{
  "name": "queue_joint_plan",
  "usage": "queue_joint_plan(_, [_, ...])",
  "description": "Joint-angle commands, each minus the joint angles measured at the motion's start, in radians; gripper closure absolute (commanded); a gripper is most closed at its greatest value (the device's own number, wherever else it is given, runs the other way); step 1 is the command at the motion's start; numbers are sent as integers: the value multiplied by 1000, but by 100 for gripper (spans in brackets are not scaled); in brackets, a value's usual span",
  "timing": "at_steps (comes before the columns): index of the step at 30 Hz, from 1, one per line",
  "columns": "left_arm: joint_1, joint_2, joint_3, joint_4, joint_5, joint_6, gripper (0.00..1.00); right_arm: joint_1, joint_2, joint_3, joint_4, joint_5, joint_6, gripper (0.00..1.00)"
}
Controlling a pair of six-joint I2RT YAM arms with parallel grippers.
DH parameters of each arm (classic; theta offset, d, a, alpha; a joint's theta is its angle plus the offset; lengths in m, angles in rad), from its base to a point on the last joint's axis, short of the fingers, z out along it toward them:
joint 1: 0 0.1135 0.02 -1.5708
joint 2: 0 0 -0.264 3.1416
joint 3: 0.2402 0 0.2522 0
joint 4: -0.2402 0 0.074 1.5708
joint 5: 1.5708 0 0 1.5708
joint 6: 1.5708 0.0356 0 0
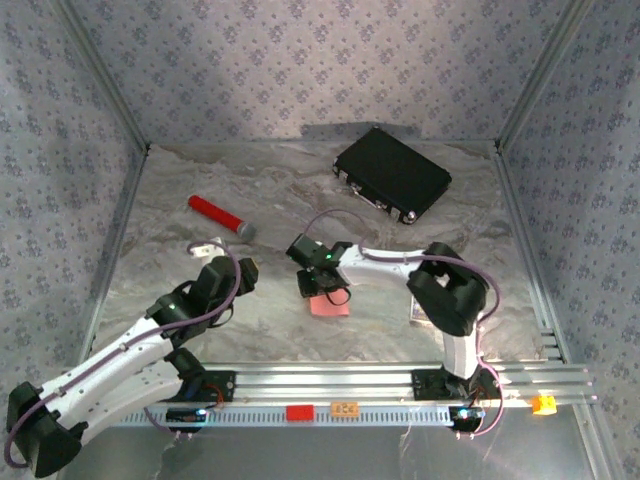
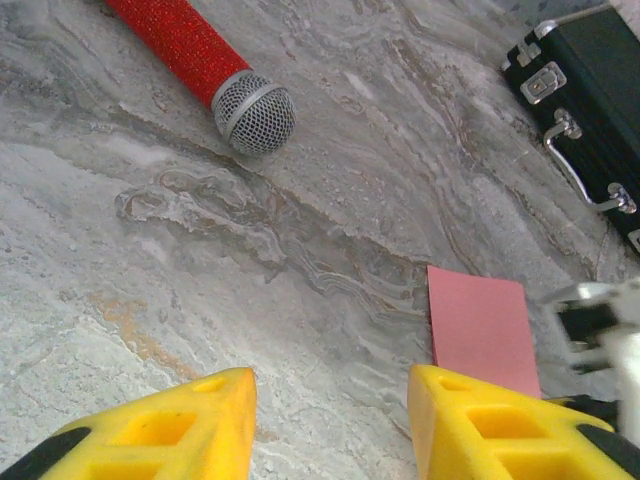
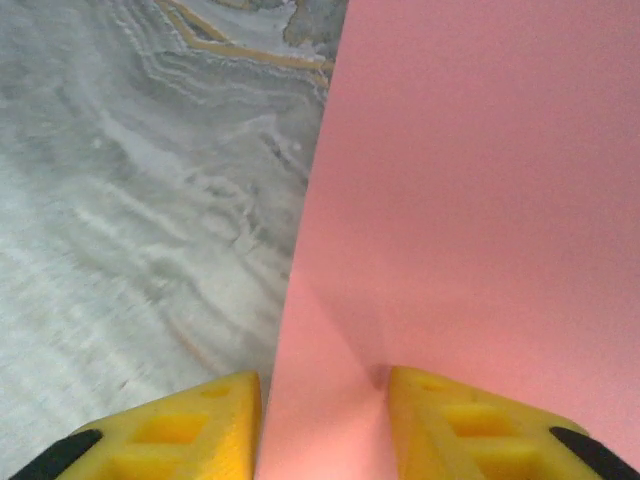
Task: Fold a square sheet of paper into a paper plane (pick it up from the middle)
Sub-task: Turn over the paper at the center of the table, then third fold the triangle at the center of the table.
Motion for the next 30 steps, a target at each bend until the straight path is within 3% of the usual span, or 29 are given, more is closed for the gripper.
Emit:
queue_joint_plan(1, [7, 25, 13, 8, 27, 7, 56, -45, -152, -90, 151, -157, 9, 53])
queue_joint_plan(6, [13, 104, 29, 51, 89, 24, 55, -157, -315, -274, 263, -249, 60, 53])
queue_joint_plan(14, [21, 313, 74, 160, 289, 59, 56, -356, -328, -529, 561, -533, 178, 87])
queue_joint_plan(19, [22, 408, 106, 182, 346, 60, 56, -387, -250, -543, 643, -596, 201, 90])
queue_joint_plan(30, [26, 443, 103, 185, 355, 55, 57, -377, -124, -562, 735, -649, 248, 92])
